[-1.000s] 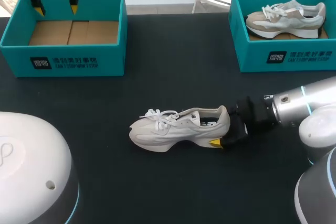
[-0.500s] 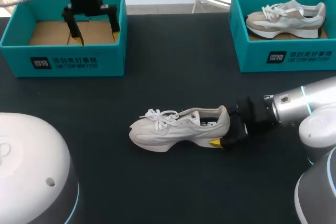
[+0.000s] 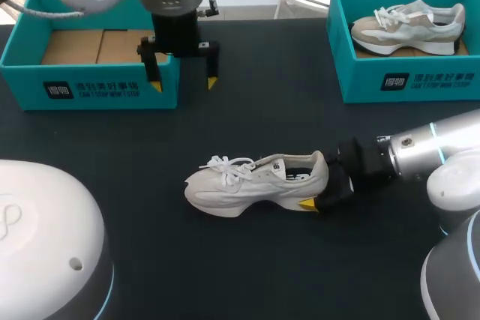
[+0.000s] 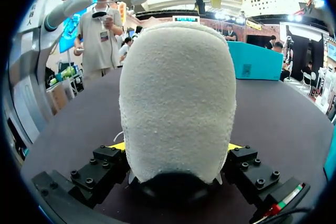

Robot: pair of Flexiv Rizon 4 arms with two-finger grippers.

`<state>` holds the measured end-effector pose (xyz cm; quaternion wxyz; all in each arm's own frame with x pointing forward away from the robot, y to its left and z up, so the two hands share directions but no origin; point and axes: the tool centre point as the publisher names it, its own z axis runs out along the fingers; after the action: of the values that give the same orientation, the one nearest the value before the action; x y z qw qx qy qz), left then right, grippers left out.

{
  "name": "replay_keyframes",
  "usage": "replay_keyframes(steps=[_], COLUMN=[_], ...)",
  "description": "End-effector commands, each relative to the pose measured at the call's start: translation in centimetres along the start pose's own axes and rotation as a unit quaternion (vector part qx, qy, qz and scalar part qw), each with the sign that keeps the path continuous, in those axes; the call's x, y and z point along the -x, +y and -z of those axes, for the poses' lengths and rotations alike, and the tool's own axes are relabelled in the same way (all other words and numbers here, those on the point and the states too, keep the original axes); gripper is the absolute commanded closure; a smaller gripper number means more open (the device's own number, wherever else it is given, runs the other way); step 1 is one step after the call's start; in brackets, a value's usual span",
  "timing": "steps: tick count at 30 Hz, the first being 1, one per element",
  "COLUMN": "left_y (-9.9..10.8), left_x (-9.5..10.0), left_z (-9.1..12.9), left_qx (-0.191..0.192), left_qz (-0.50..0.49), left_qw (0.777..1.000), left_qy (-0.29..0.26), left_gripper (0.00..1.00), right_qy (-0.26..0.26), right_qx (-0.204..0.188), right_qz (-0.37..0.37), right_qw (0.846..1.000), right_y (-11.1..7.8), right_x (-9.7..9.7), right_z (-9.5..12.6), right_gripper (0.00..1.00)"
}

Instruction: Take the shoe out of the shoebox, open the shoe tongue, remove and reinsert the insole, then place the shoe into the shoebox

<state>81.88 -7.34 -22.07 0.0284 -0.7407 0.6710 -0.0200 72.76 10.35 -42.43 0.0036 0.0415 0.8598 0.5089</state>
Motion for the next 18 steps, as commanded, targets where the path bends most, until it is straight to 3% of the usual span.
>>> replay_keyframes(steps=[1,12,18], left_y=[0.0,0.0,2.4], left_x=[0.3,0.3,-2.6], left_z=[0.0,0.0,-1.2], left_qx=[-0.001,-0.001,-0.002], left_qz=[0.0,0.0,0.032], left_qw=[1.0,1.0,0.999], left_qy=[0.003,0.003,-0.022], left_gripper=[0.0,0.0,0.0], right_qy=[0.0,0.0,0.0], right_qx=[-0.003,-0.003,-0.003], right_qz=[-0.001,-0.001,-0.001], right_qw=[1.0,1.0,1.0], right_y=[0.1,0.1,0.1], right_x=[0.0,0.0,0.0], right_z=[-0.2,-0.2,-0.2], right_gripper=[1.0,1.0,1.0])
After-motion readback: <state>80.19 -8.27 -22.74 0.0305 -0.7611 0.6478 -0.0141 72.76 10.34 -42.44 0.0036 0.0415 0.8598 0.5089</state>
